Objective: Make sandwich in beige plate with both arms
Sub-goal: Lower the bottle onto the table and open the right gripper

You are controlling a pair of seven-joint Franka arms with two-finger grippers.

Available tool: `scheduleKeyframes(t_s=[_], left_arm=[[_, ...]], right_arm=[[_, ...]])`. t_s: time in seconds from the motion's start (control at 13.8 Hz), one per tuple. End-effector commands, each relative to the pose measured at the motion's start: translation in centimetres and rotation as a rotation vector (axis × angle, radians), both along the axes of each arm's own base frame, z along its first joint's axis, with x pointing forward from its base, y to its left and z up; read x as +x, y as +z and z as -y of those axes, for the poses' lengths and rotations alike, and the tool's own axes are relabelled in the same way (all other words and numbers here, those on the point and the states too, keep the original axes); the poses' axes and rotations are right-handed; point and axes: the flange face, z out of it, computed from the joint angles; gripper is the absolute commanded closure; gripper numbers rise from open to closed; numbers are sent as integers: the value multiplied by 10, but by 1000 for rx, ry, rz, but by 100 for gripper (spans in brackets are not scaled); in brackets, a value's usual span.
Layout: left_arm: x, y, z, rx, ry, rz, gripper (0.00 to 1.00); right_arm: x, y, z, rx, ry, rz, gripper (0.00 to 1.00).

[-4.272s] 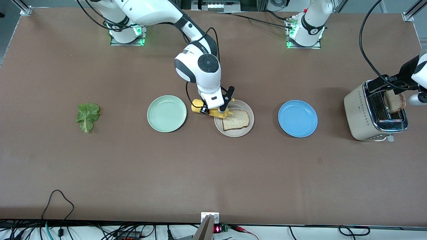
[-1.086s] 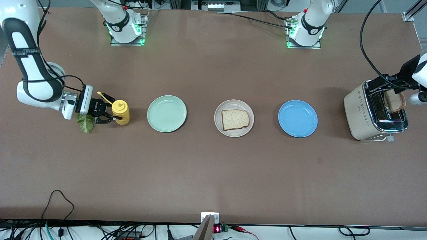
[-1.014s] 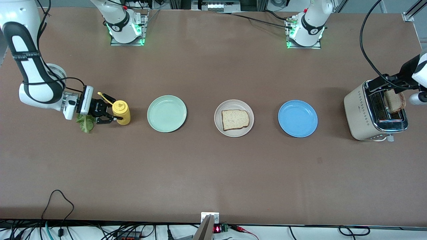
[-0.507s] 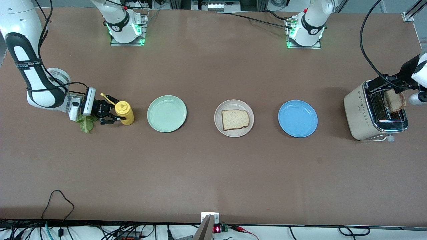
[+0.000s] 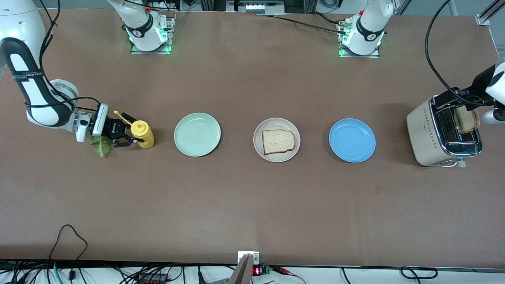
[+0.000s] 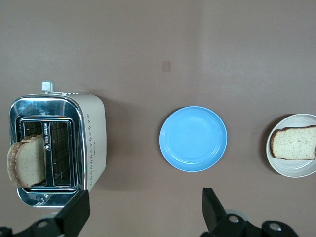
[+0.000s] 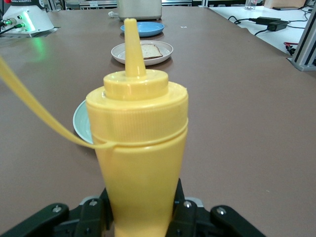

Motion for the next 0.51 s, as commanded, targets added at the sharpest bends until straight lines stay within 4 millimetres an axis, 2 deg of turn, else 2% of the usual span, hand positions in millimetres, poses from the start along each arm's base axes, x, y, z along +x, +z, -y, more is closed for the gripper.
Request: scheduleKeyframes(t_s=[0.0, 0.29, 0.43], left_arm=[[-5, 5, 1, 18, -20, 0, 0], [-5, 5, 1, 18, -22, 0, 0], [-5, 6, 1, 18, -22, 1, 0]], right_arm=[[-3, -11, 11, 25, -8, 16, 96], [-9, -27, 15, 39, -16, 1, 87], [-10, -30, 15, 44, -19, -6, 73]])
